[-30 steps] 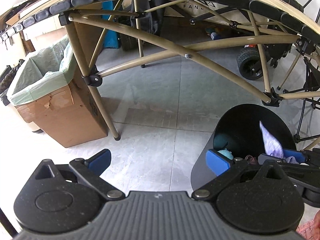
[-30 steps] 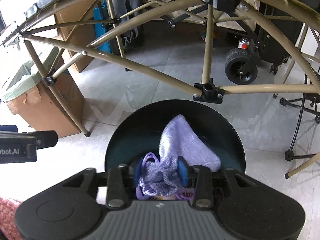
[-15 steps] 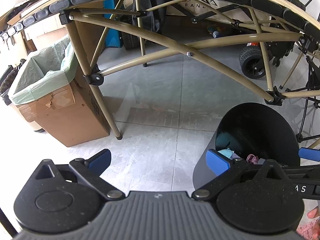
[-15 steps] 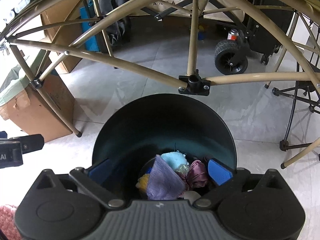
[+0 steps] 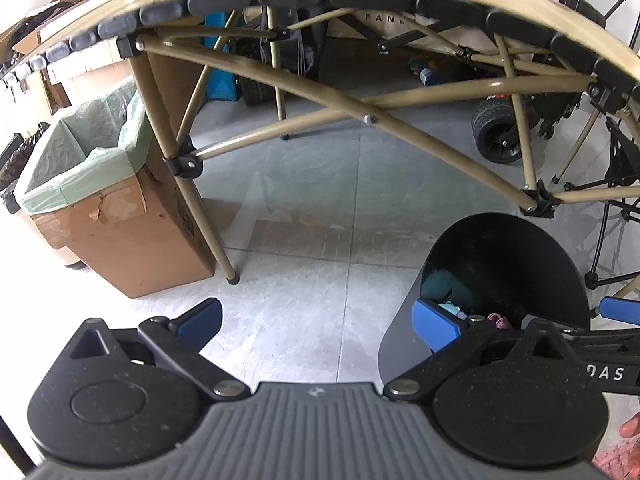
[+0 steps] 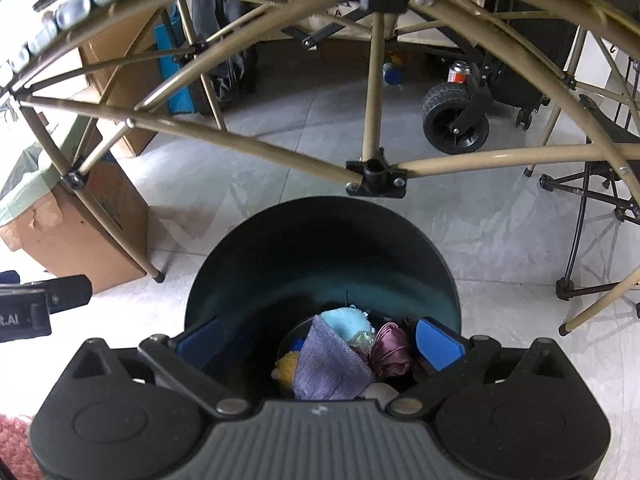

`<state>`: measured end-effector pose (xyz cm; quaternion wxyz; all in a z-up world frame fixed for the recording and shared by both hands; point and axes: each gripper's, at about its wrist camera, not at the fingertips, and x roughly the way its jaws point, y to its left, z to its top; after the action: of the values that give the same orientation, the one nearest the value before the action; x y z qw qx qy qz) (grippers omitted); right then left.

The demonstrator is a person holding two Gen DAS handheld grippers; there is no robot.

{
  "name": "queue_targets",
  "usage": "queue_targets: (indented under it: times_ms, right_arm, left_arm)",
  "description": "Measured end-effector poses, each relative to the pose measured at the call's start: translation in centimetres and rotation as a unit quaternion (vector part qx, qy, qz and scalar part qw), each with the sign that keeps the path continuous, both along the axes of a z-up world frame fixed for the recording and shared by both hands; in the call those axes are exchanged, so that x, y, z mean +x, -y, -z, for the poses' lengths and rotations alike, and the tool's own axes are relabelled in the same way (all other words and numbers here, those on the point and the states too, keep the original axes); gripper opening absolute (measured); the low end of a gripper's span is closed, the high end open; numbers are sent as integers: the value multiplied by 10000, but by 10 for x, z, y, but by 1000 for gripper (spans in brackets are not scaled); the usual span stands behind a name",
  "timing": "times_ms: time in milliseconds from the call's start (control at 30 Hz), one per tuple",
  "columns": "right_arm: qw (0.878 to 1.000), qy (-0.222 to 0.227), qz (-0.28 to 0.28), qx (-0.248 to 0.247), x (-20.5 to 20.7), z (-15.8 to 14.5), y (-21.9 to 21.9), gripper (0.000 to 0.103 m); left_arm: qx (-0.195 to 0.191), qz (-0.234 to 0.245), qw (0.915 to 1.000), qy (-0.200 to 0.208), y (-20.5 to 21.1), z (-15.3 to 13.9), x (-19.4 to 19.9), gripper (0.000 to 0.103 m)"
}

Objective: Collect trash
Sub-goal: 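Raise both tools back toward the table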

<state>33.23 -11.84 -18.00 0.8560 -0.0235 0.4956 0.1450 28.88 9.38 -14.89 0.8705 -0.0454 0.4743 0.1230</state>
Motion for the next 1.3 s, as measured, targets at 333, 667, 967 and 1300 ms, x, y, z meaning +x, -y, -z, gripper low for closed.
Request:
queue_targets:
  times_ms: [333, 667, 967, 1300]
  right_arm:
    - [9986, 350, 210, 326, -16, -46, 25, 103]
    - [9953, 860, 138, 413, -47, -98, 55, 103]
    - [9838, 1682, 103, 612, -54, -165, 84, 103]
    - [9648, 2543, 185, 646, -25, -242, 105, 103]
  left_arm:
    - [40, 121, 9987, 489, 9, -28, -13, 103]
    - [9, 246, 9944, 1027, 22, -72, -25, 103]
    - [185, 458, 9874, 1506, 37, -126, -22, 103]
    - [183, 904, 9777, 1884, 79, -193, 25, 103]
